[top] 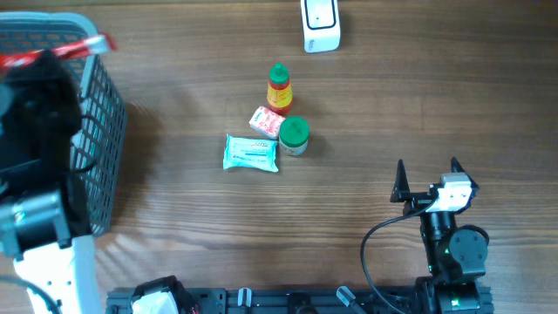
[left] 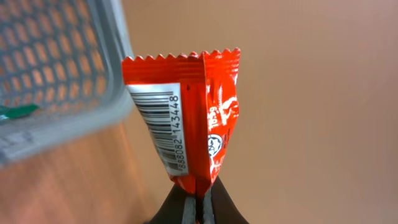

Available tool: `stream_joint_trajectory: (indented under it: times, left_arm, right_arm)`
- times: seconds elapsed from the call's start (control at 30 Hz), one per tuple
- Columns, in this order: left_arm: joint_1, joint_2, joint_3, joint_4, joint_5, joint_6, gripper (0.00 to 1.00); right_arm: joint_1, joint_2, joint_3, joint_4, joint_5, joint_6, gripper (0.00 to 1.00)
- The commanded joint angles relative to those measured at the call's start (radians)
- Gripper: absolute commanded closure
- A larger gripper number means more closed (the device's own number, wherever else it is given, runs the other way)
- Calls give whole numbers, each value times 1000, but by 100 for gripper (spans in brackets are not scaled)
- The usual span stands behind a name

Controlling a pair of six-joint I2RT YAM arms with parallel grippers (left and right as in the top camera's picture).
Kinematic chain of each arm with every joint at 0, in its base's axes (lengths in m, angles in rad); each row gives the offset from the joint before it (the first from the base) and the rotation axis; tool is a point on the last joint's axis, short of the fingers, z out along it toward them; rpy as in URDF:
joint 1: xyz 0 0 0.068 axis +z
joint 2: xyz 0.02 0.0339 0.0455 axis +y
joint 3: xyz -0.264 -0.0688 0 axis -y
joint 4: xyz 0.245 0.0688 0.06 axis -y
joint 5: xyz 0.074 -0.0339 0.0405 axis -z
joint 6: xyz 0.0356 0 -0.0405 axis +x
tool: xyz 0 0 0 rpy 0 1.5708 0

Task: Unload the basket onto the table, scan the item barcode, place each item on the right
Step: 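Carry the red packet to the scanner, barcode facing it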

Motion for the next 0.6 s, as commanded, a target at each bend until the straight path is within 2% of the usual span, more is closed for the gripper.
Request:
stream_joint_trajectory:
  times: [0.0, 0.1, 0.3, 0.43, 0.57]
  left_arm:
    - [-164, 74, 2, -30, -26, 360, 96]
    - [-295, 173, 2, -71, -26, 492, 96]
    - [-455, 343, 2, -120, -28, 619, 96]
    - [-531, 445, 2, -158, -46, 677, 96]
    - [-572, 525, 2, -208, -130, 678, 96]
  right_arm:
    - [-4, 2, 0, 4, -16, -5, 0]
    - [-4, 2, 0, 4, -16, -5, 0]
    - [-4, 2, 0, 4, -16, -5, 0]
    - [-4, 2, 0, 4, -16, -5, 0]
    - [-4, 2, 0, 4, -16, -5, 0]
